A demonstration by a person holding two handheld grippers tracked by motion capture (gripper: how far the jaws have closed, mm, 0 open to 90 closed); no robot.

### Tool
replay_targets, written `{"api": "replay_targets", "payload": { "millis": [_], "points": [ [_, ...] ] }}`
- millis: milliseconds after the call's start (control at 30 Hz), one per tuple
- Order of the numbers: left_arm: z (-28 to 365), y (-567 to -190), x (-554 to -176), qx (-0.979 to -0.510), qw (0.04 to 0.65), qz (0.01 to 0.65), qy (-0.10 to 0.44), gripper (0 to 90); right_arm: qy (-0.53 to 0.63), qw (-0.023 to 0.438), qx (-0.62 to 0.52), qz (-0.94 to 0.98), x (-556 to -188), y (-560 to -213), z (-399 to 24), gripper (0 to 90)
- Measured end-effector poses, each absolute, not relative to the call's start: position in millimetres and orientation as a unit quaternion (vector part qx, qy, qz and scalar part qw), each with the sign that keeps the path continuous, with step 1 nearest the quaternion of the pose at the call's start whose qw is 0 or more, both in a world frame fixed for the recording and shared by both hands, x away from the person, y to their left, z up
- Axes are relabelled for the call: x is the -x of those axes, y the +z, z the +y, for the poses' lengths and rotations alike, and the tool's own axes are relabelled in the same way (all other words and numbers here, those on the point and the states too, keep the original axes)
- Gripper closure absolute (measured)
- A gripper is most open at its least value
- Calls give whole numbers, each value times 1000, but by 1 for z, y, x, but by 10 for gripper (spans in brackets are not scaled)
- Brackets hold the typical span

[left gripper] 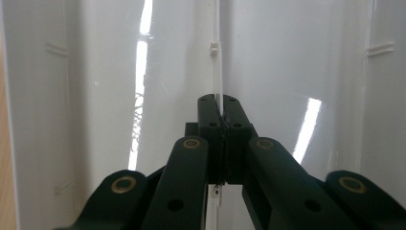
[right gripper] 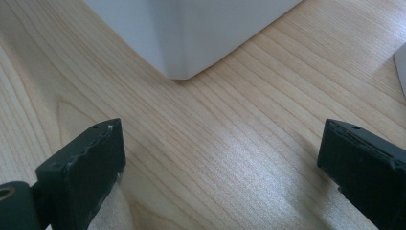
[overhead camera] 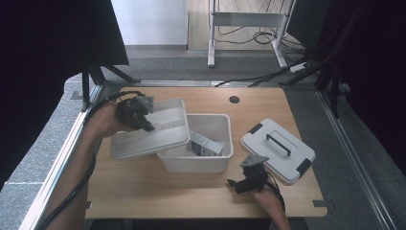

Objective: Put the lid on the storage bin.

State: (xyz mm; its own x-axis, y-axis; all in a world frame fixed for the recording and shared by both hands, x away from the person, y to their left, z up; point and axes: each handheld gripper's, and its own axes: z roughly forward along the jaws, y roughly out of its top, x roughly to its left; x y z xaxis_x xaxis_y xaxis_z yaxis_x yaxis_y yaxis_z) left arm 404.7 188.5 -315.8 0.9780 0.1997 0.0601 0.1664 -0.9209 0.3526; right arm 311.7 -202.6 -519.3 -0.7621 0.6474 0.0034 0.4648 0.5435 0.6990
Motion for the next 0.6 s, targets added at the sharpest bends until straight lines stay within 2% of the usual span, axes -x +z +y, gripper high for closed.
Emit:
{"api": "replay_targets", "payload": {
  "millis": [333, 600],
  "points": [
    [119, -323, -419, -982, 180, 39, 44, 889, 355, 129, -319, 869, -312, -519, -203, 19],
    [86, -337, -424, -985, 167, 19, 45, 889, 355, 128, -321, 869, -312, -519, -203, 19]
  ]
}}
